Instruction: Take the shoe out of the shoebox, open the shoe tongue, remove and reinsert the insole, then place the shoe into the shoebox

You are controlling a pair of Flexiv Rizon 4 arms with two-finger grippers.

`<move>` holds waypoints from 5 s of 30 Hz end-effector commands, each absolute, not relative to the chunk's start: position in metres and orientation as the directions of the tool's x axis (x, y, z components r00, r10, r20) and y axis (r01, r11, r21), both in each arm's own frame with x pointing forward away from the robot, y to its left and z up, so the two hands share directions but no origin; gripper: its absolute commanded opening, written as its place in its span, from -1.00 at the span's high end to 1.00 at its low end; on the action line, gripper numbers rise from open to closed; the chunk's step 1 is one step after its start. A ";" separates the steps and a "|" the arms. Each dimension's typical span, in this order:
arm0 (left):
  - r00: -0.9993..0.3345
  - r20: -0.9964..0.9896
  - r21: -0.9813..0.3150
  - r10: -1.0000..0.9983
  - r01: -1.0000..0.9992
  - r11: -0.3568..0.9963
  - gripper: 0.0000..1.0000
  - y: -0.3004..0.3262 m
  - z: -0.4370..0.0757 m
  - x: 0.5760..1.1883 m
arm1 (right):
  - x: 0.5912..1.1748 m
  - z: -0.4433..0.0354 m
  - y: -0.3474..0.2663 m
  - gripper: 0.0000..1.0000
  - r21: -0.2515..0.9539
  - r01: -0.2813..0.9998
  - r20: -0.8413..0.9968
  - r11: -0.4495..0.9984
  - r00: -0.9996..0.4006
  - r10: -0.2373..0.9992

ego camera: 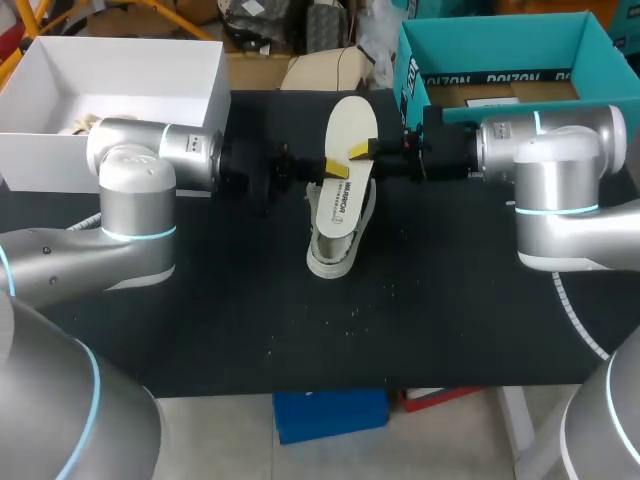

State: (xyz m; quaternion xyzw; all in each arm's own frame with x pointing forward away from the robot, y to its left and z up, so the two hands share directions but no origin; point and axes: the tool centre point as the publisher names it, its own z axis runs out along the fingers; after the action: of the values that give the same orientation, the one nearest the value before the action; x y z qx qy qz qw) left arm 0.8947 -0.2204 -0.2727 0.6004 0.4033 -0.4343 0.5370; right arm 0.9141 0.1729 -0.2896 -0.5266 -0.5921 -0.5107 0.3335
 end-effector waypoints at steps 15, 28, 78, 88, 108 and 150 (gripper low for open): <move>0.037 -0.965 0.019 0.259 0.997 -0.071 1.00 -0.183 -0.283 0.812 | 0.875 -0.256 0.101 -1.00 0.419 0.907 0.721 0.027 -0.351 0.598; -0.003 -0.954 -0.031 0.298 0.995 -0.092 1.00 -0.163 -0.293 0.790 | 0.864 -0.247 0.090 -1.00 0.473 0.878 0.668 0.076 -0.414 0.619; -0.082 -0.706 -0.408 0.704 0.859 -0.309 1.00 -0.162 -0.312 0.783 | 0.772 -0.247 0.035 -1.00 0.645 0.691 0.262 0.327 -0.601 0.755; -0.062 -0.635 -0.470 0.770 0.822 -0.321 1.00 -0.173 -0.325 0.787 | 0.772 -0.247 0.035 -1.00 0.645 0.691 0.262 0.327 -0.601 0.755; -0.118 -0.684 -0.413 0.720 0.876 -0.249 1.00 -0.199 -0.350 0.837 | 0.772 -0.247 0.035 -1.00 0.645 0.691 0.262 0.327 -0.601 0.755; -0.090 -0.658 -0.400 0.748 0.883 -0.246 0.54 -0.203 -0.336 0.846 | 0.772 -0.247 0.035 -1.00 0.645 0.691 0.262 0.327 -0.601 0.755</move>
State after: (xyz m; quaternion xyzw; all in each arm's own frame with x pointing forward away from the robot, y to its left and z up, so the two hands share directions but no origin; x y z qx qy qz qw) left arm 0.8542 -0.2069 -0.3424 0.6696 0.6042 -0.4251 0.0771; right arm 0.7714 0.0342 -0.2477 -0.4438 -0.8131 -0.3741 -0.0434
